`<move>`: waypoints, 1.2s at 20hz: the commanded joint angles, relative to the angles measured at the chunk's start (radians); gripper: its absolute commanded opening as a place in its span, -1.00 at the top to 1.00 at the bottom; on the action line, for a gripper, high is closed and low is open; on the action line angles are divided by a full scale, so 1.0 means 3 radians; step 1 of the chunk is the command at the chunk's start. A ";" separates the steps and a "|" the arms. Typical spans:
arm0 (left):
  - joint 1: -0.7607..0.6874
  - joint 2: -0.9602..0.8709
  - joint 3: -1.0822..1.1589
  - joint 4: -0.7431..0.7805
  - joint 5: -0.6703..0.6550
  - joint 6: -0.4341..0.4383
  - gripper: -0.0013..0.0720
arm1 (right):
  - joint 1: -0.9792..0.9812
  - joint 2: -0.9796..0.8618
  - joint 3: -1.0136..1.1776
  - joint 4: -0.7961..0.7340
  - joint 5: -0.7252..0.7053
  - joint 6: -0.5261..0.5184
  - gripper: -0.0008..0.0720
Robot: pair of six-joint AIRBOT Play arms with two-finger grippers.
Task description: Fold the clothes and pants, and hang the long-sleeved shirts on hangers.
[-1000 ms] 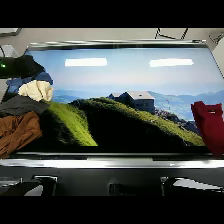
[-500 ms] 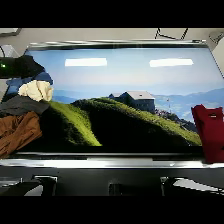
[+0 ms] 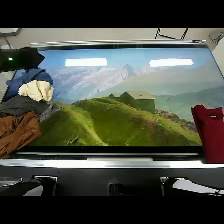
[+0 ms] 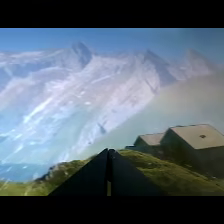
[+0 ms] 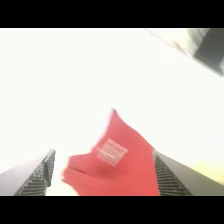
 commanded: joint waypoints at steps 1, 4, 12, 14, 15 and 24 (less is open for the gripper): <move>-0.0045 -0.0346 0.0018 0.0863 -0.0314 -0.0327 0.86 | 0.0872 -0.0031 0.0249 -0.0009 0.0280 0.0107 -0.88; -0.0017 -0.0731 -0.0216 0.0823 -0.1495 -0.0195 -0.97 | 0.1470 -0.0206 -0.0350 0.0079 0.1239 0.0013 -0.85; -0.0045 -0.0254 -0.1500 0.0292 -0.0530 -0.0122 -0.98 | 0.2276 -0.0056 -0.1307 -0.0360 0.0935 -0.0051 -0.86; -0.0046 -0.0256 -0.1500 0.0291 -0.0530 -0.0126 -0.98 | 0.2279 -0.0056 -0.1307 -0.0338 0.0926 -0.0050 -0.86; -0.0046 -0.0257 -0.1500 0.0290 -0.0530 -0.0126 -0.98 | 0.2279 -0.0056 -0.1307 -0.0340 0.0924 -0.0050 -0.86; -0.0046 -0.0257 -0.1500 0.0290 -0.0530 -0.0126 -0.98 | 0.2279 -0.0056 -0.1307 -0.0340 0.0924 -0.0050 -0.86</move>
